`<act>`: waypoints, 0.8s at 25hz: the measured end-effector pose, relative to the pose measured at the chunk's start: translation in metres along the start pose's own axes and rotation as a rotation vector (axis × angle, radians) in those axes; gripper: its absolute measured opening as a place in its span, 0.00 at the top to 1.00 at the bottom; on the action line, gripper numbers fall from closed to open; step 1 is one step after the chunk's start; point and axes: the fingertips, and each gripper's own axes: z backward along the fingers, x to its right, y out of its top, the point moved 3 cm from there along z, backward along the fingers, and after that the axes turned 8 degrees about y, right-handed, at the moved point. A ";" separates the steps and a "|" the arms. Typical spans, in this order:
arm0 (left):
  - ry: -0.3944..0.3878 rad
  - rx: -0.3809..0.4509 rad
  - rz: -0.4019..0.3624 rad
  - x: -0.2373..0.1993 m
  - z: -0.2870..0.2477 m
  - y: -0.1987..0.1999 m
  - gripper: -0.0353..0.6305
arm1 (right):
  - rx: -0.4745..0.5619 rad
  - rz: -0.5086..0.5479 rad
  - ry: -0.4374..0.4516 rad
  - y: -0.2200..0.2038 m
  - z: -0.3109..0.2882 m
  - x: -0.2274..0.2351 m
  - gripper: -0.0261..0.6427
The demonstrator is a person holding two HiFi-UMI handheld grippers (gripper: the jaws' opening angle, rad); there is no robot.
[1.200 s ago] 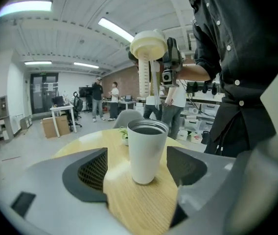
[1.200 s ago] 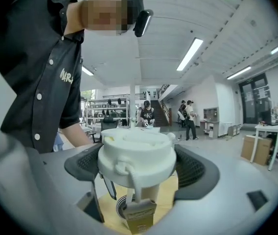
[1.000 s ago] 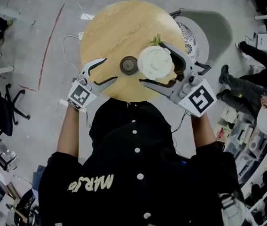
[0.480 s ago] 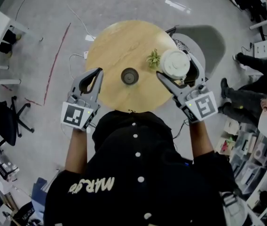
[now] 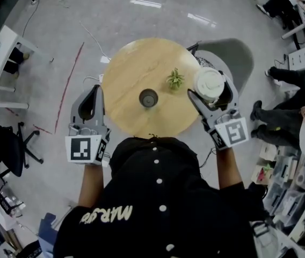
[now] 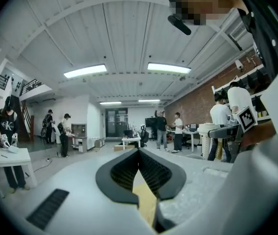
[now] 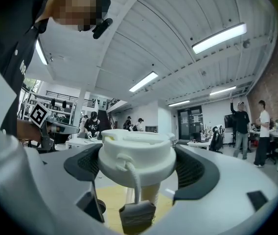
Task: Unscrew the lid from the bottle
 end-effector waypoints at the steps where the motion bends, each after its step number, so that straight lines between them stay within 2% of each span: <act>1: 0.009 0.005 -0.004 -0.003 0.001 0.002 0.94 | -0.003 0.002 -0.007 0.001 0.000 0.000 0.28; 6: 0.022 0.008 -0.006 -0.005 0.002 0.002 0.94 | -0.013 0.001 -0.037 0.004 0.002 0.001 0.28; 20: 0.016 0.009 -0.016 0.001 0.002 -0.004 0.94 | 0.008 0.022 -0.012 0.005 0.001 -0.002 0.28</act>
